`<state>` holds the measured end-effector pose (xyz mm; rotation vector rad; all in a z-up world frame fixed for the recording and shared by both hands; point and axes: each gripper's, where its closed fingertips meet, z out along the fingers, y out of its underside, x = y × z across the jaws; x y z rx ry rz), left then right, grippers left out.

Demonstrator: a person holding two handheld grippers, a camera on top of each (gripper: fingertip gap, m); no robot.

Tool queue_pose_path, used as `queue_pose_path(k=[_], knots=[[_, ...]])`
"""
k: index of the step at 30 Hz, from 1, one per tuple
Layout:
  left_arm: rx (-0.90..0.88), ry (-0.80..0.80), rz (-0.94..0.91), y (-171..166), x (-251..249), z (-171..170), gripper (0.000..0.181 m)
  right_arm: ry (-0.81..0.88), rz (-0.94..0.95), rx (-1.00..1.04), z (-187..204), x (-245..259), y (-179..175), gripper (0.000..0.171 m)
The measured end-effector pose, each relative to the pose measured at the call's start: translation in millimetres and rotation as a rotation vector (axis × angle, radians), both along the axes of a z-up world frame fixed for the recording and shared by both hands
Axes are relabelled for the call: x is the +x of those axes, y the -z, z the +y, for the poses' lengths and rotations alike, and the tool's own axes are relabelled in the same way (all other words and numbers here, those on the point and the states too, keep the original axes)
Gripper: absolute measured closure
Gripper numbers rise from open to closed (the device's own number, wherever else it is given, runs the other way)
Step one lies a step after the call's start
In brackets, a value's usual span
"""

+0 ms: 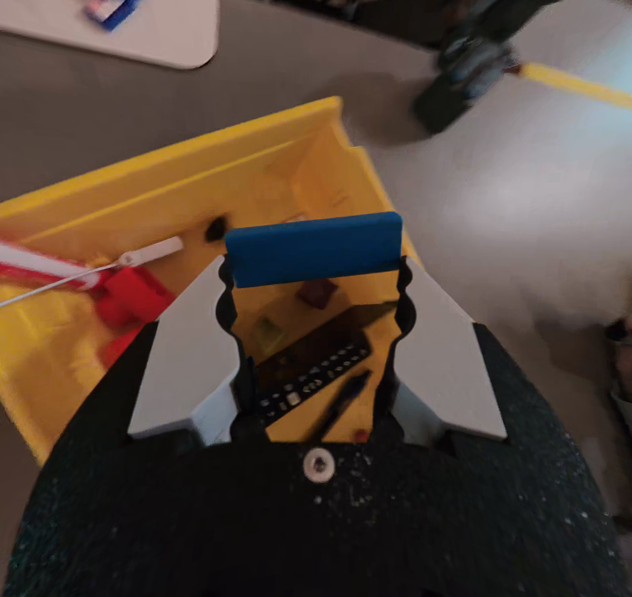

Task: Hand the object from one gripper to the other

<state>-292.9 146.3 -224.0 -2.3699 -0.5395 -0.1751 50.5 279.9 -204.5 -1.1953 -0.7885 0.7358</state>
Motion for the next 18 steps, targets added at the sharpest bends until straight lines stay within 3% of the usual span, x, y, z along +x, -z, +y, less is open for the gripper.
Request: queue_pose_path(k=[4, 8, 13, 18], knots=[[0.222, 0.206, -0.057, -47, 84, 21, 0.086, -0.089, 0.008, 0.077, -19, -7, -8, 0.106], [0.402, 0.483, -0.242, -81, 199, 39, 0.086, -0.262, 0.002, 0.238, -65, -17, -23, 0.099], [0.388, 0.764, -0.487, -71, 309, 38, 0.087, -0.382, -0.001, 0.359, -105, -17, -44, 0.085], [0.311, 0.86, -0.595, -50, 352, 31, 0.086, -0.374, -0.056, 0.461, -111, -16, -42, 0.096]])
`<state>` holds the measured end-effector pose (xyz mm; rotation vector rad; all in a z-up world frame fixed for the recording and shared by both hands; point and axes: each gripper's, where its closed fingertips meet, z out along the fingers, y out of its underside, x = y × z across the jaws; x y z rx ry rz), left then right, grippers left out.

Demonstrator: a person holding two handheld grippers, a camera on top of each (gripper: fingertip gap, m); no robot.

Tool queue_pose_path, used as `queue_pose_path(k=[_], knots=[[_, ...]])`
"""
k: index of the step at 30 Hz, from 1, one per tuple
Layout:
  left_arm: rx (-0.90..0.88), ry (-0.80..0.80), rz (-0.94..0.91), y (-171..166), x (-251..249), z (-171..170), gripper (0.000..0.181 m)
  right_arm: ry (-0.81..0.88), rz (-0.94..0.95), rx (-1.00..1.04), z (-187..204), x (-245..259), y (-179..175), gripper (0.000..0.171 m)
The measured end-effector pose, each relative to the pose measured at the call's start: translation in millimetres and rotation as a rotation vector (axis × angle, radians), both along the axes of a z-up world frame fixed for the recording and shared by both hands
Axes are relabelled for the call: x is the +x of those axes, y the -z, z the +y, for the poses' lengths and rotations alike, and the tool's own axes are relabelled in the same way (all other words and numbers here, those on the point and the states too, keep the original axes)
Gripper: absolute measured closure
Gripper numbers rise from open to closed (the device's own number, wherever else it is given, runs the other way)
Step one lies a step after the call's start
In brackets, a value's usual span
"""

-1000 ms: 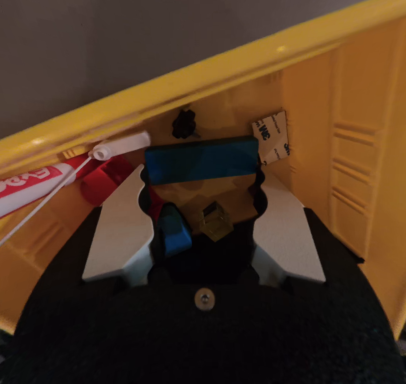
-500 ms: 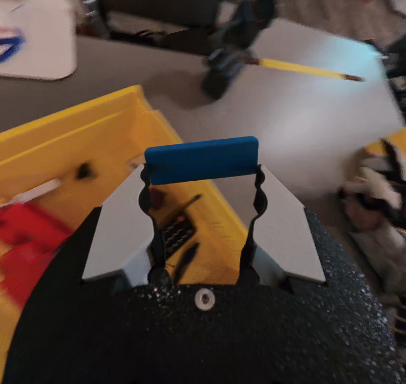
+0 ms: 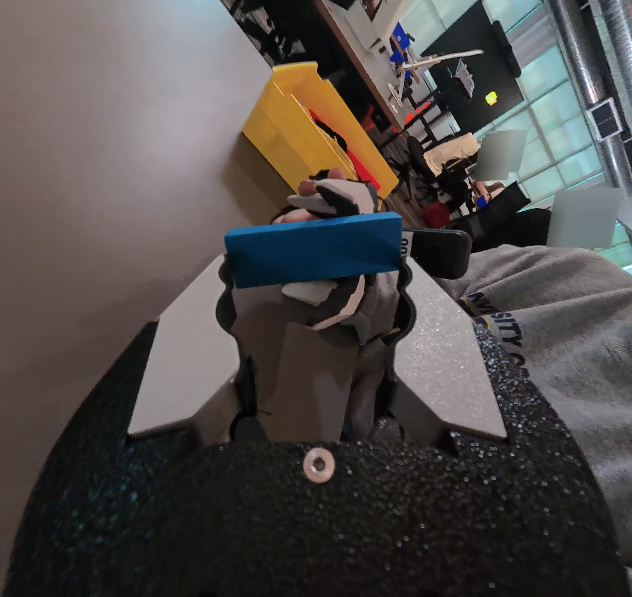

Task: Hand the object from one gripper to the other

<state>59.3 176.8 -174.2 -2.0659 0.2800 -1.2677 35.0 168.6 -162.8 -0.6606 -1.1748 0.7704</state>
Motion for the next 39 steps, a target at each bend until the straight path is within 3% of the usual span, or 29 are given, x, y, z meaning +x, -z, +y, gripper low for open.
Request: queue_pose_path(k=[5, 9, 11, 18, 23, 26, 32, 39], knots=[[-0.051, 0.018, 0.021, 17, 9, -6, 0.086, -0.016, 0.032, 0.021, -2, 2, 3, 0.131], [-0.046, -0.047, -0.037, 17, 5, 1, 0.087, -0.019, 0.017, -0.043, 5, -1, 6, 0.134], [0.009, -0.118, -0.009, 17, -1, 9, 0.074, 0.019, 0.038, -0.066, 15, 1, 5, 0.134], [0.498, -0.496, 0.212, -4, -28, 44, 0.055, 0.391, 0.067, -0.108, 90, 23, 12, 0.134], [0.882, -0.685, 0.332, -11, -37, 60, 0.067, 0.54, 0.033, -0.072, 124, 34, 24, 0.133], [0.966, -0.655, 0.354, 5, -26, 75, 0.077, 0.584, -0.014, -0.013, 132, 35, 30, 0.133], [0.947, -0.534, 0.283, 20, -14, 98, 0.086, 0.653, -0.111, 0.083, 140, 32, 42, 0.133], [0.964, -0.412, 0.223, 17, 1, 87, 0.111, 0.658, -0.175, 0.167, 134, 23, 50, 0.133]])
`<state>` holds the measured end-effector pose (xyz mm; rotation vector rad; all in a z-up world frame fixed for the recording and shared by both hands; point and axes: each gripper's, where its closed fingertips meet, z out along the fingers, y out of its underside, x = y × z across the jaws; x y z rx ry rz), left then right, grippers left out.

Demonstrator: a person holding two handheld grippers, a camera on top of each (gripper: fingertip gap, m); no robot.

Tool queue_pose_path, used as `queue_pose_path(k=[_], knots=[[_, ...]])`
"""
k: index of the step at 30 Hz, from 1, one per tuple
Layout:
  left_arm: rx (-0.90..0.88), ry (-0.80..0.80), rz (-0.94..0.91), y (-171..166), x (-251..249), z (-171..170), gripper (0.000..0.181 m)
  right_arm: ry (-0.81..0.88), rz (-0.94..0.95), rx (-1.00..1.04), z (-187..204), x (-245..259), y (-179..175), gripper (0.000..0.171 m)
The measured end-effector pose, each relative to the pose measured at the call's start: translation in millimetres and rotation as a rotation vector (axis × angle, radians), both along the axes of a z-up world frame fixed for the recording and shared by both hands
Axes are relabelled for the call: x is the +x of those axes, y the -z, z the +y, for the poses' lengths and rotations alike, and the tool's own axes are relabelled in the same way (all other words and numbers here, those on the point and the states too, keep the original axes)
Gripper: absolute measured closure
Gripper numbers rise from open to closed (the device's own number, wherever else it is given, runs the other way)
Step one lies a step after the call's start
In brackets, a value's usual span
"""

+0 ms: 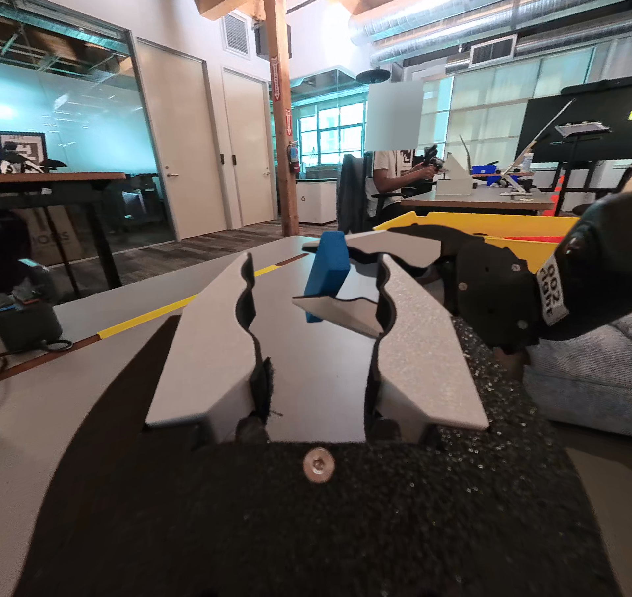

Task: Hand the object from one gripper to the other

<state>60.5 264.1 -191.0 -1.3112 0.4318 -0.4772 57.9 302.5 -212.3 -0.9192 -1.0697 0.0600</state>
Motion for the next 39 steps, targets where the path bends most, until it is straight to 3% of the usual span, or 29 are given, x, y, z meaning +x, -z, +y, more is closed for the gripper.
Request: queue_pose_path(k=[7, 12, 18, 20, 25, 28, 35, 39], knots=[[-0.07, 0.021, 0.077, 12, 12, 4, 0.133, 0.005, -0.113, 0.114, -12, -11, 7, 0.133], [-0.078, -0.039, 0.186, 19, 14, 8, 0.162, 0.02, -0.153, 0.167, -15, -13, 8, 0.133], [-0.127, -0.042, 0.119, 19, 4, 12, 0.167, -0.021, -0.116, 0.143, -21, -14, 5, 0.136], [-0.108, -0.061, 0.071, 13, -7, 11, 0.167, -0.053, -0.08, 0.099, -23, -13, 3, 0.129], [-0.078, -0.034, -0.186, -6, -42, 6, 0.167, -0.12, 0.053, -0.121, -12, -5, 0, 0.111], [-0.064, 0.043, -0.292, -14, -54, 1, 0.167, -0.282, 0.196, -0.343, -14, -1, -6, 0.107], [-0.123, 0.377, -0.457, -19, -49, -14, 0.167, -0.776, 0.455, -1.022, -30, 4, -15, 0.112], [-0.163, 0.494, -0.459, -17, -40, -21, 0.167, -0.862, 0.395, -1.138, -37, 4, -8, 0.127]])
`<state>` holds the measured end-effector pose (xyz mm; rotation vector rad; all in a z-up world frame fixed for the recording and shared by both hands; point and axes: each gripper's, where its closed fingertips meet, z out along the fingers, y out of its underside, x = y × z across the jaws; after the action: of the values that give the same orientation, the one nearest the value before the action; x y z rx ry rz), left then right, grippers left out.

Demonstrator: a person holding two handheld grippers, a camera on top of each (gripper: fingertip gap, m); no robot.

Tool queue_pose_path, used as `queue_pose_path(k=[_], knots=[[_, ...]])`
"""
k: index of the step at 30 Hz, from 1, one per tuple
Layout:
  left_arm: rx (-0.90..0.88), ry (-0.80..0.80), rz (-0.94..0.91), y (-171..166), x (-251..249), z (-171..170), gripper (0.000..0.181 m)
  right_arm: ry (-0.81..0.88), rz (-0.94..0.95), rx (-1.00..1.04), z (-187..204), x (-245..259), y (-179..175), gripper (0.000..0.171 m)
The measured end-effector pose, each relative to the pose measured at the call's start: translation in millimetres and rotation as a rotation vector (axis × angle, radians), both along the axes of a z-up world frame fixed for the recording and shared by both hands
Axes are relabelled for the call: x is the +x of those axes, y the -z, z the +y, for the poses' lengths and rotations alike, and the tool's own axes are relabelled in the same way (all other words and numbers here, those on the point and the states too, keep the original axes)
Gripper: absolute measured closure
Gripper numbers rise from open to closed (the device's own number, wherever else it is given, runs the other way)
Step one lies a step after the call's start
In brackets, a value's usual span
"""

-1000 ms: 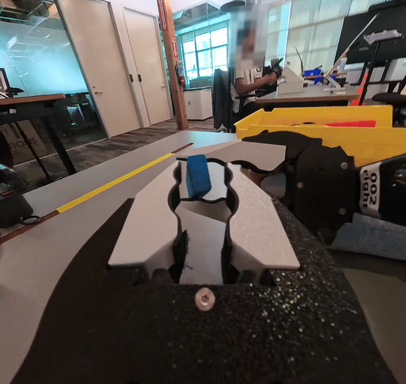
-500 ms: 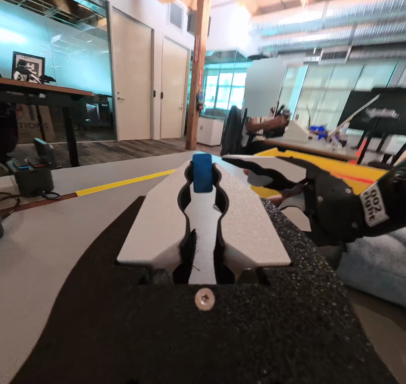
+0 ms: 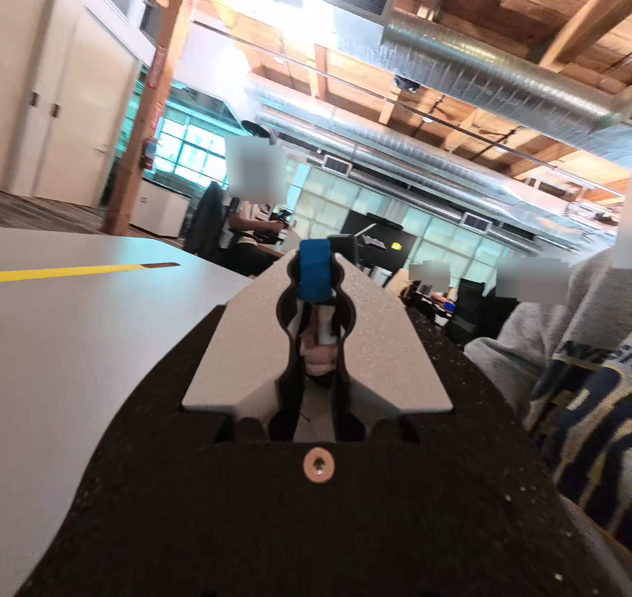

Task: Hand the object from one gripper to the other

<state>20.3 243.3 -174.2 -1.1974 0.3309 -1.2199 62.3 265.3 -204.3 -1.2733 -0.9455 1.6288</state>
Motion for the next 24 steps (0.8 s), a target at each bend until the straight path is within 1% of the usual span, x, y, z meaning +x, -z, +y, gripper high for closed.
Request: queue_pose_path(k=[2, 3, 4, 5, 7, 10, 12, 14, 16, 18, 20, 22, 24], knots=[[-0.004, 0.046, -0.001, 1, 5, -3, 0.167, -0.052, -0.022, -0.003, -7, -2, 3, 0.129], [-0.012, 0.054, 0.009, 3, 7, -2, 0.168, -0.088, -0.014, -0.013, -12, -2, 2, 0.134], [-0.021, 0.062, 0.023, 5, 10, -2, 0.167, -0.129, -0.002, -0.024, -18, -2, 0, 0.144], [-0.026, 0.073, 0.035, 7, 12, -2, 0.167, -0.16, 0.006, -0.037, -21, -2, 0, 0.15], [-0.036, 0.096, 0.024, 8, 15, -3, 0.168, -0.182, 0.003, -0.046, -24, -2, 0, 0.156], [-0.101, 0.096, -0.017, 13, 12, 4, 0.165, -0.139, -0.001, -0.002, -20, -2, -2, 0.157], [-0.194, 0.043, -0.046, 20, 5, 18, 0.144, -0.03, -0.014, 0.109, -12, -1, -3, 0.156], [-0.265, 0.011, -0.078, 27, -1, 26, 0.126, 0.172, -0.032, 0.288, 3, 1, -6, 0.156], [-0.32, 0.033, -0.131, 27, -2, 28, 0.108, 0.413, -0.071, 0.558, 15, 8, -12, 0.156], [-0.36, 0.093, -0.169, 26, 5, 26, 0.11, 0.621, -0.132, 0.857, 19, 13, -17, 0.156], [-0.388, 0.13, -0.177, 27, 14, 25, 0.117, 0.784, -0.211, 1.179, 14, 12, -20, 0.156], [-0.401, 0.163, -0.181, 28, 21, 23, 0.119, 0.869, -0.311, 1.469, 6, 4, -14, 0.157], [-0.399, 0.195, -0.197, 26, 25, 21, 0.122, 0.853, -0.374, 1.658, -3, -7, -4, 0.157]])
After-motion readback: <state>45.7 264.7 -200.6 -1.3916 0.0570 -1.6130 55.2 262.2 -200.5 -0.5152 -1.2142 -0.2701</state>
